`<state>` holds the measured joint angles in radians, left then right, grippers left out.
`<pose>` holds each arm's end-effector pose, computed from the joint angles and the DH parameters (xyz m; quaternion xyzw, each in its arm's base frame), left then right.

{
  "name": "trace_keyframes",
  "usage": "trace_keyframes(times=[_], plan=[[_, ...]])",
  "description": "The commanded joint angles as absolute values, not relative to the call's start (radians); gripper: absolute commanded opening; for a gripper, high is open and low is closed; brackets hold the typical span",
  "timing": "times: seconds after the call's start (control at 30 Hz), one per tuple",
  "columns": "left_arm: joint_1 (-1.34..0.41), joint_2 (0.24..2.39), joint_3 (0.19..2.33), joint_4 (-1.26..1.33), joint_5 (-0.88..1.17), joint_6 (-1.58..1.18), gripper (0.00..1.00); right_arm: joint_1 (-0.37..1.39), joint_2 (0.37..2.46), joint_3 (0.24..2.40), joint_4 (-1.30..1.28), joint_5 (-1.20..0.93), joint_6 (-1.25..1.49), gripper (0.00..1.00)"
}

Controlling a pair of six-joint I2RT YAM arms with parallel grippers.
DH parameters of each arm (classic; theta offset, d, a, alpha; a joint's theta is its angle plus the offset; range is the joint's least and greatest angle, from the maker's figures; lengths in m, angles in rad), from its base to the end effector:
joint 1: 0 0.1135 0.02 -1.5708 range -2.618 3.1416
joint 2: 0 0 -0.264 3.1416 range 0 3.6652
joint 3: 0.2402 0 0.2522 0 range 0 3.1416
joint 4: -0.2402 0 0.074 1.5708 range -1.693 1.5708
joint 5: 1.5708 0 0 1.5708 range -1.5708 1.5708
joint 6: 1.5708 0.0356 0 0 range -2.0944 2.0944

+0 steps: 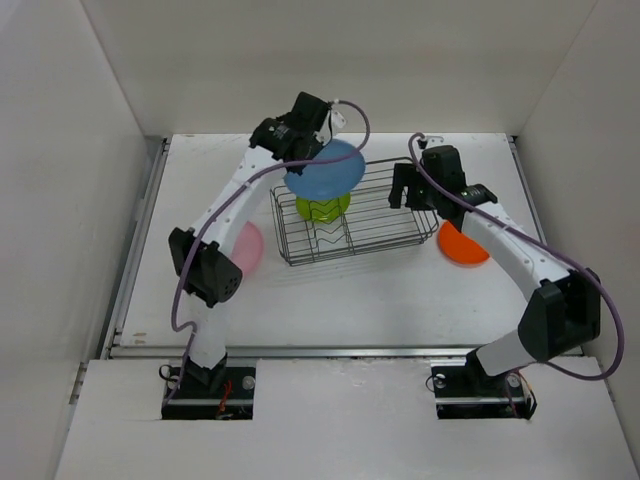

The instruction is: Unload the plates from the dish rack

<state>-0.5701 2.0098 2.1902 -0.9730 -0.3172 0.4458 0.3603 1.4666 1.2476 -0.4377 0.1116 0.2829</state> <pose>0.3748 -0.2271 0.3787 0.3920 0.8274 0.1226 0.3829 0.3114 0.1131 0.3146 -0.0101 0.8962 0.0918 0.4338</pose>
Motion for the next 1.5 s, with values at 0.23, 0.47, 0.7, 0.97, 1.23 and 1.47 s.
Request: trace_keyframes(times=[0.23, 0.47, 0.7, 0.97, 1.23, 1.47], plan=[[-0.295, 1.691, 2.266, -0.998, -0.203, 0.126, 0.0, 0.354, 1.623, 1.396, -0.383, -0.106, 0.218, 0.85], [0.073, 1.614, 1.968, -1.174, 0.136, 0.106, 0.0, 0.443, 1.811, 1.604, -0.396, -0.147, 0.121, 0.81], [0.284, 1.738, 1.72, -1.283, 0.299, 0.195, 0.0, 0.529, 2.002, 1.792, -0.428, -0.055, 0.069, 0.81], [0.319, 1.914, 1.678, -1.282, 0.382, 0.259, 0.0, 0.548, 2.072, 1.858, -0.402, 0.005, 0.06, 0.76], [0.319, 2.089, 1.706, -1.33, 0.325, 0.307, 0.14, 0.557, 2.072, 1.845, -0.391, 0.026, 0.028, 0.7], [0.319, 2.069, 1.726, -1.33, 0.276, 0.307, 0.62, 0.566, 2.091, 1.845, -0.391, 0.006, 0.008, 0.6]])
